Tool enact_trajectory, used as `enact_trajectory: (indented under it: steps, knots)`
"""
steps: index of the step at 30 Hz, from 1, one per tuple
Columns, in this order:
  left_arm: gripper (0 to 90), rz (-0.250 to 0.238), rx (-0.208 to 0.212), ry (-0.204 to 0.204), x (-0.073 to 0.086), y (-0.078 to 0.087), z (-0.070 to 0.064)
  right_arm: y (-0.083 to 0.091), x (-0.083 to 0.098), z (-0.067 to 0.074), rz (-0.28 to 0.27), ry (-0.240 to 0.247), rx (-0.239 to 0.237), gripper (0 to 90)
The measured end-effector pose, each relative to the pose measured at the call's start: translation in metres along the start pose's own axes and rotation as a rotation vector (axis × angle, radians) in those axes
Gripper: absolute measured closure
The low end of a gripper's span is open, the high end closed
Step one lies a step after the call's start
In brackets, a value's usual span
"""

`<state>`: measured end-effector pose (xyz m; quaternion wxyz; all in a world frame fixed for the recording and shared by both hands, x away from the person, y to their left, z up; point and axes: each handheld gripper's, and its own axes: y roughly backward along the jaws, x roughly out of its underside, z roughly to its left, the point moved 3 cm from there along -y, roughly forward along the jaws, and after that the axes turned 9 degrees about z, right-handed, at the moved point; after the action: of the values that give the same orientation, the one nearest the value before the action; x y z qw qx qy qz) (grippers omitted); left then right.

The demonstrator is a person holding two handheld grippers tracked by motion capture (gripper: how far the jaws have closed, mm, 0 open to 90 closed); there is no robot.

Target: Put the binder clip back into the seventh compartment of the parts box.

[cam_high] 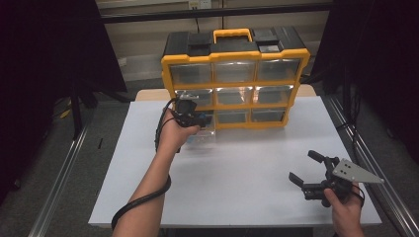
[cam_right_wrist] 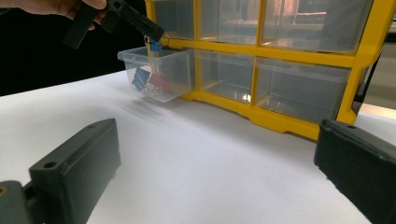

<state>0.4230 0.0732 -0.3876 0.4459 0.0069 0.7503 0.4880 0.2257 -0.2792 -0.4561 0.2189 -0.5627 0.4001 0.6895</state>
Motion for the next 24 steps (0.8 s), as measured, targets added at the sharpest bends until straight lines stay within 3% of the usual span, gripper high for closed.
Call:
enact_trajectory:
  steps: [10,13,15,16,19,20,23,24]
  knots:
    - [64.6,-0.017,0.006,-0.001,-0.0031,-0.0029,-0.001,0.0,0.0001,-0.0001,-0.001,0.0,-0.002,0.0]
    - [64.6,0.0,-0.006,-0.002,-0.0032,-0.003,-0.0005,0.0004,0.0001,-0.0002,0.0,0.0,-0.004,0.0]
    - [64.6,-0.032,0.001,0.026,-0.0033,-0.0056,-0.0014,0.0004,0.0001,-0.0002,0.001,0.0,-0.003,0.0]
    - [64.6,-0.008,-0.01,0.001,-0.0023,-0.0047,0.0012,0.0005,0.0002,-0.0002,0.002,-0.001,-0.004,0.0]
    - [64.6,-0.021,-0.013,0.024,-0.0008,-0.0076,0.0019,0.0007,0.0001,-0.0004,0.001,0.001,-0.001,0.0]
    - [64.6,-0.006,-0.015,0.005,0.0,-0.0073,0.0033,0.0004,0.0001,-0.0003,-0.001,0.0,-0.001,0.0]
    - [64.5,-0.011,-0.015,0.021,0.0008,-0.0088,0.0023,0.0002,0.0001,-0.0004,-0.002,0.001,-0.003,0.0]
    - [64.6,0.003,-0.022,0.005,0.0017,-0.0086,0.0035,0.0004,0.0002,-0.0003,0.001,0.0,-0.004,0.0]
